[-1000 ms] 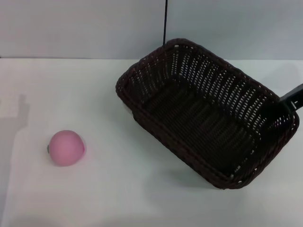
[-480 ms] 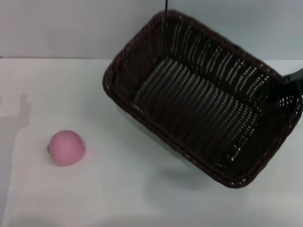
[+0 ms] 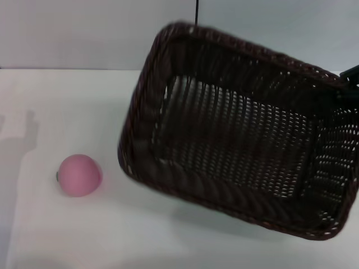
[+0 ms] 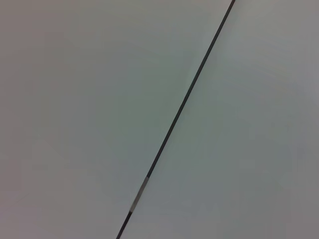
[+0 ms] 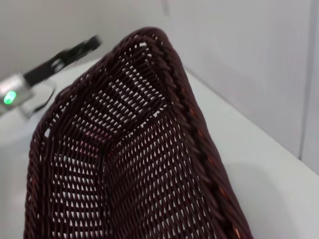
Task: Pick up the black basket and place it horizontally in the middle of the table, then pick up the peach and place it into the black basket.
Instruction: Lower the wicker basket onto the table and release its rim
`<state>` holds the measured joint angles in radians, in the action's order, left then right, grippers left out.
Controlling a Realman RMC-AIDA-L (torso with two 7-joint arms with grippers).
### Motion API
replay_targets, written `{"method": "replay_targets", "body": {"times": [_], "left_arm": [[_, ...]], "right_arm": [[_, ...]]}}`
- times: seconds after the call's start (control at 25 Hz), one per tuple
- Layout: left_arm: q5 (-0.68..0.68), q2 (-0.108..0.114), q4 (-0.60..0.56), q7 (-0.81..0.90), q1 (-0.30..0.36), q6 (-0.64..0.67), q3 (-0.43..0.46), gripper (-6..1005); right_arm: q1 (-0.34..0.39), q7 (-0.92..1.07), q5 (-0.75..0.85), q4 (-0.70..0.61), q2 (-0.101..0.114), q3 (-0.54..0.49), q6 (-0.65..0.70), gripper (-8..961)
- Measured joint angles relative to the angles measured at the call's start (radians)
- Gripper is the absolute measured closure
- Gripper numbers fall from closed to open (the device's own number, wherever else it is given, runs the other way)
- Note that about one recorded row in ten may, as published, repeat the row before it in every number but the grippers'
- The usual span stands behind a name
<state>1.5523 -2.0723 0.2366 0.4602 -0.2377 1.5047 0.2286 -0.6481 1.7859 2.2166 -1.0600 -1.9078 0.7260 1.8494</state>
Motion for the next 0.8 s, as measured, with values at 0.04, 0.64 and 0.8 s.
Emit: {"method": "replay_targets", "body": {"times": [0.04, 0.64, 0.8], "left_arm": [[0.000, 0.000, 0.005, 0.000, 0.001, 0.000, 0.000, 312], [0.001, -0.002, 0.071, 0.000, 0.012, -0.002, -0.041, 312], [0.002, -0.002, 0.075, 0.000, 0.013, -0.004, -0.051, 312]], "right_arm": [[-0.009, -0.028, 0.003, 0.003, 0.007, 0.007, 0.006, 764], [-0.207, -0.260, 0.130, 0.240, 0.027, 0.087, -0.034, 735], [-0.215, -0.274, 0.128, 0.255, 0.020, 0.093, -0.045, 728]]}}
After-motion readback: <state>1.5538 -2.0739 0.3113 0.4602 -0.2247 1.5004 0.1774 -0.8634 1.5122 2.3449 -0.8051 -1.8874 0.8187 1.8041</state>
